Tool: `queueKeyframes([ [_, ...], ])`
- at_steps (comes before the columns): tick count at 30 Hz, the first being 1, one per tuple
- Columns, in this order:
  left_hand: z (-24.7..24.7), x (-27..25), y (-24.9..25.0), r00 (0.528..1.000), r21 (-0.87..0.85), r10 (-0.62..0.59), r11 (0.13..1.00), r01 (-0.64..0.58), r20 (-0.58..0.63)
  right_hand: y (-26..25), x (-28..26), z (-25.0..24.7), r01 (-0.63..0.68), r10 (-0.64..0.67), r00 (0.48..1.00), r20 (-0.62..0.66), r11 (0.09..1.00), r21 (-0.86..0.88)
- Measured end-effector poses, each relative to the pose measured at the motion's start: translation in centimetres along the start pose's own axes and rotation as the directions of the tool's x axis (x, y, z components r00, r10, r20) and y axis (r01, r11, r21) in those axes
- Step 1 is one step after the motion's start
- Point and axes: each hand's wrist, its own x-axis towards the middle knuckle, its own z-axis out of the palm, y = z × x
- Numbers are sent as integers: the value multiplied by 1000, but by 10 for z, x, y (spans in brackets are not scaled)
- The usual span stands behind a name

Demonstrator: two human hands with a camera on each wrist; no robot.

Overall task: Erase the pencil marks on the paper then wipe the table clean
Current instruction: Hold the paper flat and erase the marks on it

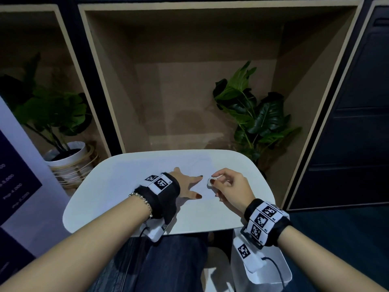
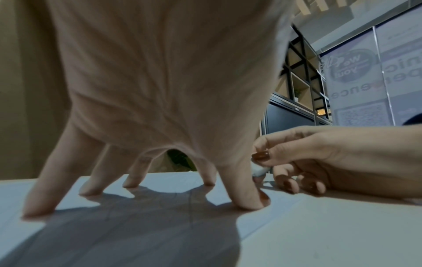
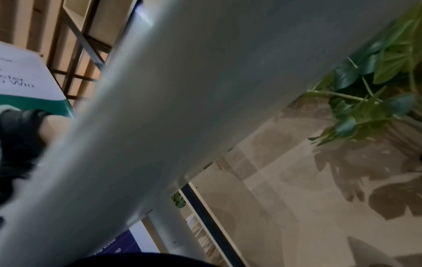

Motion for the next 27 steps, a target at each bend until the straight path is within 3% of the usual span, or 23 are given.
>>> queueKeyframes([
  [7, 2, 8, -3, 999, 18, 38, 999, -38, -11, 4, -1, -2, -28, 25, 999, 43, 996, 85],
  [12, -7, 15, -6, 981, 72, 193, 979, -192, -11, 5, 15, -4, -44, 43, 999, 12, 995, 85],
  [16, -8, 18, -8, 962, 45, 260, 965, -257, -83, 8, 13, 0, -58, 55, 998, 27, 984, 169],
  [22, -7, 24, -8, 965, 170, 262, 952, -256, -13, 6, 10, 5, -80, 65, 995, 70, 969, 234],
  [27, -6, 26, -7, 971, 184, 238, 954, -236, 14, 6, 2, 6, -17, 12, 999, 31, 989, 149],
])
